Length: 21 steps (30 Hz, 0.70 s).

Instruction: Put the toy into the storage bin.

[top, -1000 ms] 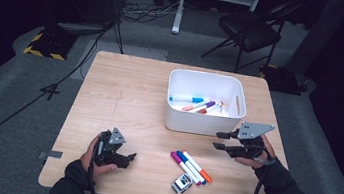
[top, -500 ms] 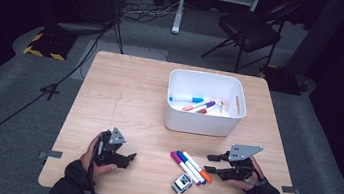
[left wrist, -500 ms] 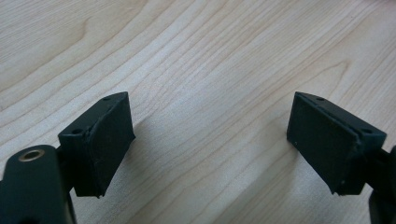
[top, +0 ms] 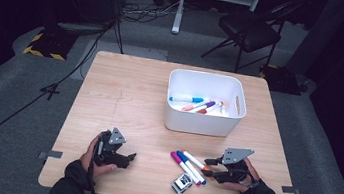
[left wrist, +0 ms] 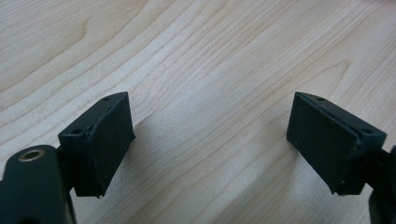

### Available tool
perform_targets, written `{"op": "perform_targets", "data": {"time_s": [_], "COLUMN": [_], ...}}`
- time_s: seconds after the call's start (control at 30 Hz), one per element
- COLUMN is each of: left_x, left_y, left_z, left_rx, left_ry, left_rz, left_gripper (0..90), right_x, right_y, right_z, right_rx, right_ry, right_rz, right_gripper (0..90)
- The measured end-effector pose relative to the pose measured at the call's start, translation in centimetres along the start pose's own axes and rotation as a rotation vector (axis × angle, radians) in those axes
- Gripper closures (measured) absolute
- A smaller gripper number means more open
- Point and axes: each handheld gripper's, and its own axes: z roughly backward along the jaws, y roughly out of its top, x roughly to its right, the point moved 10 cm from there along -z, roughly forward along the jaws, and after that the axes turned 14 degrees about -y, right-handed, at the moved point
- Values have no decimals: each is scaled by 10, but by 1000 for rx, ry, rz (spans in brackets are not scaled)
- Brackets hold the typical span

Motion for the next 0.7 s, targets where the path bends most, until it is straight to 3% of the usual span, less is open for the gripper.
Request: {"op": "perform_targets", "data": {"time_s": [0.13, 0.17, 0.3, 0.37, 0.43, 0.5, 0.63, 0.7], "left_x": [0, -1, 0, 0, 0, 0, 0, 0], "left_y": [0, 0, 0, 0, 0, 0, 0, 0], "left_z": [0, 0, 0, 0, 0, 0, 0, 0], "left_rx": [0, -1, 0, 0, 0, 0, -1, 0], "left_ry": [0, 4, 0, 2, 2, 1, 0, 0], "left_rz": [1, -4, 0, -1, -1, -1, 2, 0], "left_gripper": [150, 150, 150, 150, 150, 150, 150, 149], "right_x": [8, 11, 14, 16, 19, 17, 20, 20], "right_y": [-4, -4, -5, -5, -7, -7, -8, -6], "right_z": [3, 2, 3, 3, 4, 5, 5, 6], "right_rx": [7, 29, 29, 33, 29, 22, 27, 35], "right_ry": [-33, -39, -45, -47, -51, -45, -54, -47], "right_rz": [4, 43, 31, 11, 36, 4, 45, 16], "right_gripper": [661, 673, 740, 749, 750, 751, 752, 752]}}
